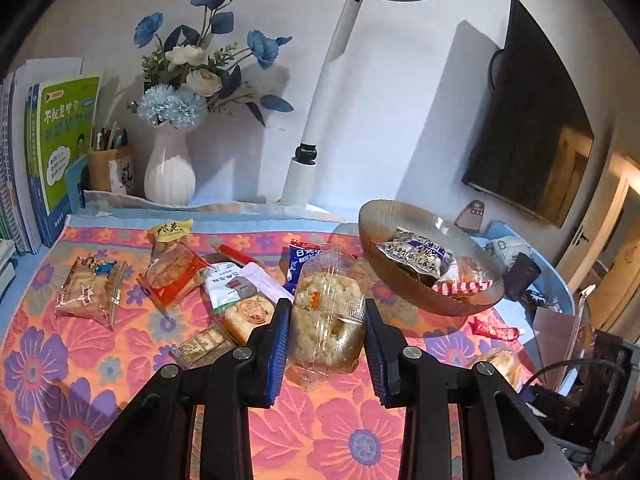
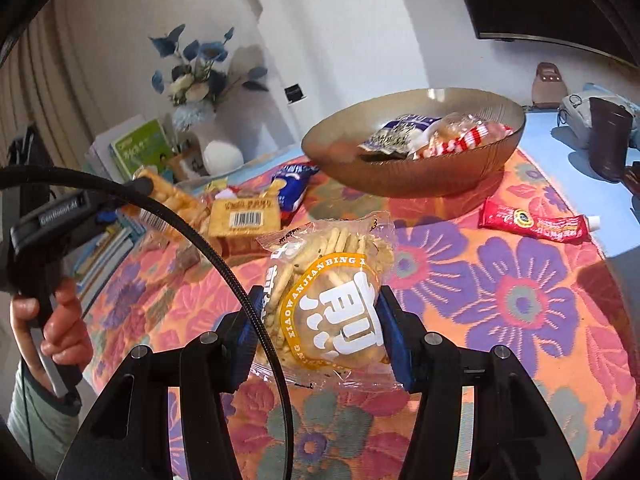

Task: Organize snacks
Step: 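Carry the cookie bag into the amber bowl and open the right gripper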

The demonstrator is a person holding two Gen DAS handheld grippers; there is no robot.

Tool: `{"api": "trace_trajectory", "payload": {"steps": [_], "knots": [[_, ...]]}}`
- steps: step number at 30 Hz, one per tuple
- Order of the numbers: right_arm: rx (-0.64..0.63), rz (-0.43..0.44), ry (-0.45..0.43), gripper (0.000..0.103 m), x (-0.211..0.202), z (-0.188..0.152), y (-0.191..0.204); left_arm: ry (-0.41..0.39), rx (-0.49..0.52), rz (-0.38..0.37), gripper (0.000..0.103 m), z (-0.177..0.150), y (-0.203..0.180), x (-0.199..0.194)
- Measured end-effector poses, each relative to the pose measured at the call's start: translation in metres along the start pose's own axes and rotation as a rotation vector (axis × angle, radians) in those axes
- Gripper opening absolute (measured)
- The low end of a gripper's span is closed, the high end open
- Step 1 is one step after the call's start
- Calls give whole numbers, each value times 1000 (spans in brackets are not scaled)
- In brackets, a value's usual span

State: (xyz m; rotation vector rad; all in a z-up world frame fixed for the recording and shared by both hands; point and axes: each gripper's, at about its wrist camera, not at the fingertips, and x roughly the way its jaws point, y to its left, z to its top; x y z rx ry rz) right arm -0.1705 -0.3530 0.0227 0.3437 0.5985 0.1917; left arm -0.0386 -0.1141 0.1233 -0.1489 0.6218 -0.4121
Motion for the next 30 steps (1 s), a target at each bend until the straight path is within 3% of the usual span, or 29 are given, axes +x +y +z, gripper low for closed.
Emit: {"api": "trace_trajectory", "payload": {"steps": [5,10,17,22,23,24,26,30], "knots": [[-11,-38,-41,54,-7,14,1,-31,16,-44,33,17,-18,-3],[23,-103,-131,54,-15,63,-5,-90,55,-144,33,69,-57,1],[88,-273,-227,54,-1,122,-32,-85,105,-191,33,123,-119,66],[55,-302,-191,57,30,148,-47,-8,134,-212,33,134,-137,125],[49,-316,-175,63,35,151,-50,21,147,-199,37,132,-140,138],[45,-336,-165,67,38,150,-51,42,158,-170,56,128,-143,146],[26,-350,-169,72,32,139,-52,60,174,-122,72,120,-139,152],[-26,-283,-164,73,11,109,-36,42,151,-118,72,96,-113,123]]}}
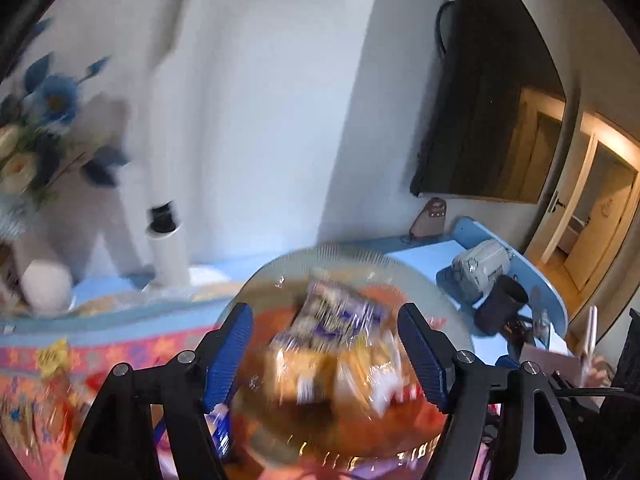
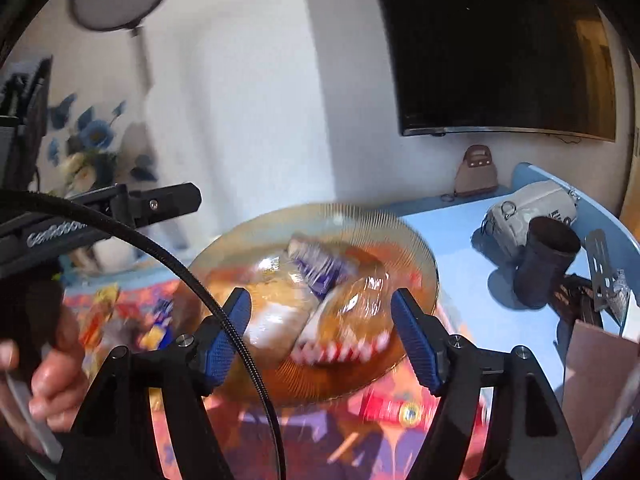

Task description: Organize snacks

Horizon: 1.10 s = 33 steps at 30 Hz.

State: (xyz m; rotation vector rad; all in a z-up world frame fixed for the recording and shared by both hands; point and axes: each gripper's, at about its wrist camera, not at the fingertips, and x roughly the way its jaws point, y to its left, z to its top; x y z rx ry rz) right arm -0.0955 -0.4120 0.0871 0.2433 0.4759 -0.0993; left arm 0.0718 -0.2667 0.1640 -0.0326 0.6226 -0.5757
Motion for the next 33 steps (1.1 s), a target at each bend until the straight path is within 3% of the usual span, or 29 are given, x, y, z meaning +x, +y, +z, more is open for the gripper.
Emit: {"api": "trace_trajectory", "payload": {"steps": [3,6,9,13,16,19,27,33], "knots": [[-34,73,-27,81,-22,-20,21,-28,-15,45,75,-33,23,-43],[-57,119,-65,82,-33,-34,47,-52,-41,168,76,-75,55,-86],[-76,162,-65,83,-29,-42,67,-47,-85,297,80,-118,89,-113],[-60,200,-41,84,-14,-59,73,-2,-180,401,81,-156,136,-126],[-50,154,16,84,0,-70,71,-3,-273,402,81,-172,165,-124],[-51,211,20,85,0,-70,71,11,-327,396,81,-184,175,-115],[-54,193,70,86,9,-72,73,41,-249,404,86,-181,160,-105],[-129,166,50,91,4,-76,87,12,-286,396,86,-182,165,-112]]}}
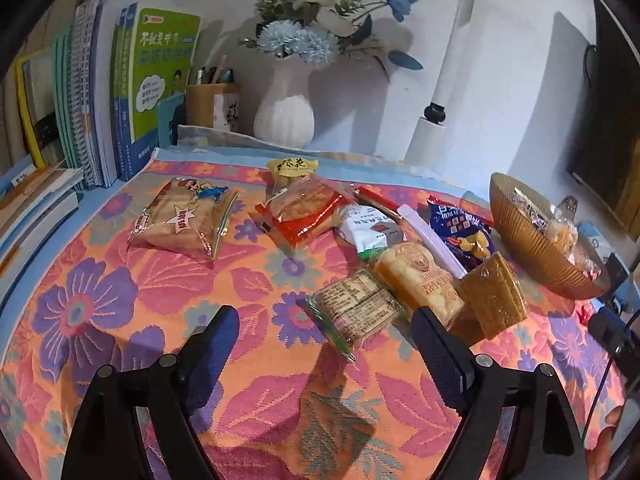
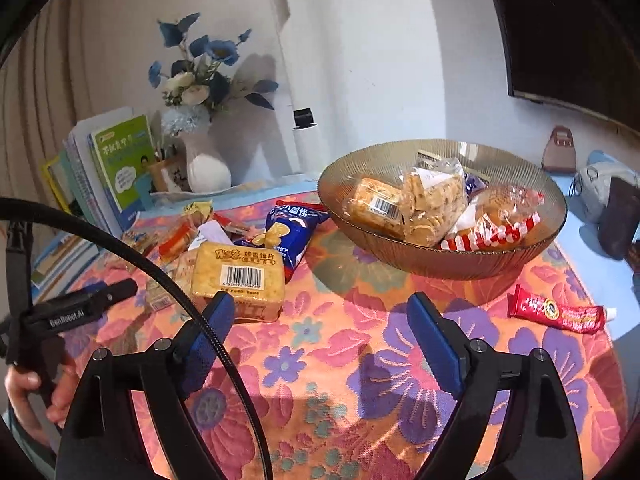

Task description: Organize snacks

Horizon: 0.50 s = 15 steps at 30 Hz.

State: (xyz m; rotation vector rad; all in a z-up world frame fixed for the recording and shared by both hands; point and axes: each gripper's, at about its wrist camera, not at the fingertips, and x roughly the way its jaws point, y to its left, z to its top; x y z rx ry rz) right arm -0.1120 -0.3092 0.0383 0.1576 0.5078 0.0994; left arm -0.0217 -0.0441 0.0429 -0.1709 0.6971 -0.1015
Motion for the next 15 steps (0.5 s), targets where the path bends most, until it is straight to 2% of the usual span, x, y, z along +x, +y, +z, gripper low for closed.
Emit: {"api": "trace_trajectory", "payload": {"steps": [3,7,10,15], "knots": [[-36,-28,5,93,2,-1,8,-4,-27,-14,86,0,4,-2],[-57,-25,-7,94,-1,-2,11,-3,-52,-25,86,0,8,-1],[-44,-40,-5,100,0,-1,9,0,-56,-42,86,0,7,-1],[-55,-68,16,100,6,-1,11,3,-52,-77,87,-1,7,-1]]}}
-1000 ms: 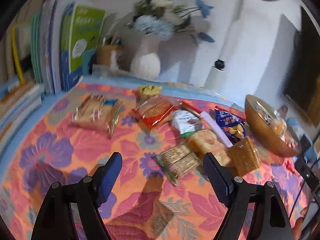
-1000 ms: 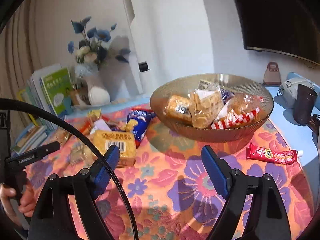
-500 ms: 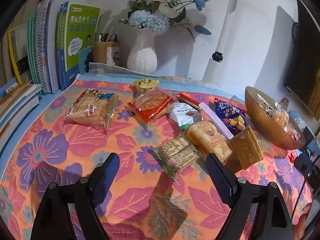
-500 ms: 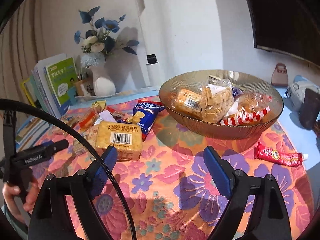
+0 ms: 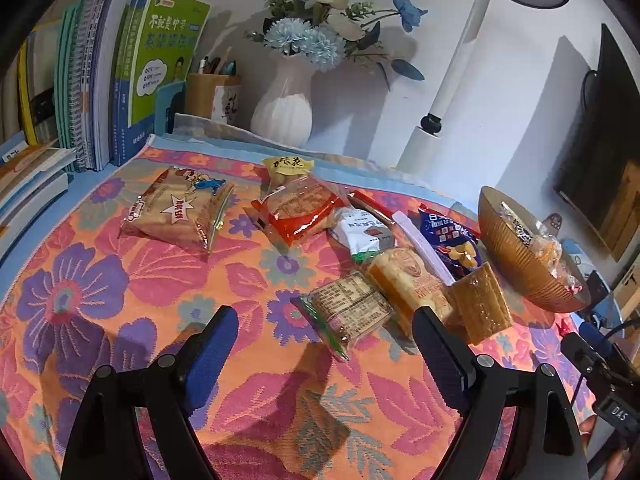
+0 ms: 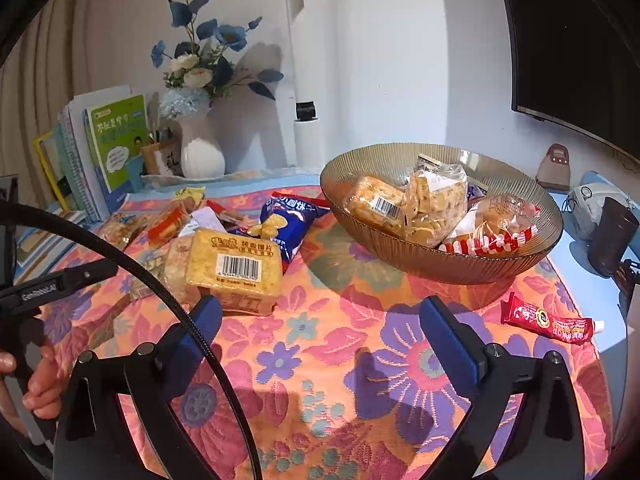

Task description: Organize snacks

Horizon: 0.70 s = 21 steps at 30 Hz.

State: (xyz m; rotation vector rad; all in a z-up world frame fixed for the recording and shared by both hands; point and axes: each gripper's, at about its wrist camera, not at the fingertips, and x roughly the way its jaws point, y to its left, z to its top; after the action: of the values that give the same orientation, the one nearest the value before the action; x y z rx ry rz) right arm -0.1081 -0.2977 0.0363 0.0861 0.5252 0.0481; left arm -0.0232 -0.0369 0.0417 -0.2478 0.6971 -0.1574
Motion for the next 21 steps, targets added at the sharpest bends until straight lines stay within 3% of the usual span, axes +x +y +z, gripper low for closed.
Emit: {"api": "trace_trajectory", "payload": {"steps": [6,21], "knots": [[-2,-2,-37,100,-6,-1,0,8,25,-2,87,0,-4,0],[-11,69,-70,101,-14,-3,0,35,12,86,87,1,-1,8]]}}
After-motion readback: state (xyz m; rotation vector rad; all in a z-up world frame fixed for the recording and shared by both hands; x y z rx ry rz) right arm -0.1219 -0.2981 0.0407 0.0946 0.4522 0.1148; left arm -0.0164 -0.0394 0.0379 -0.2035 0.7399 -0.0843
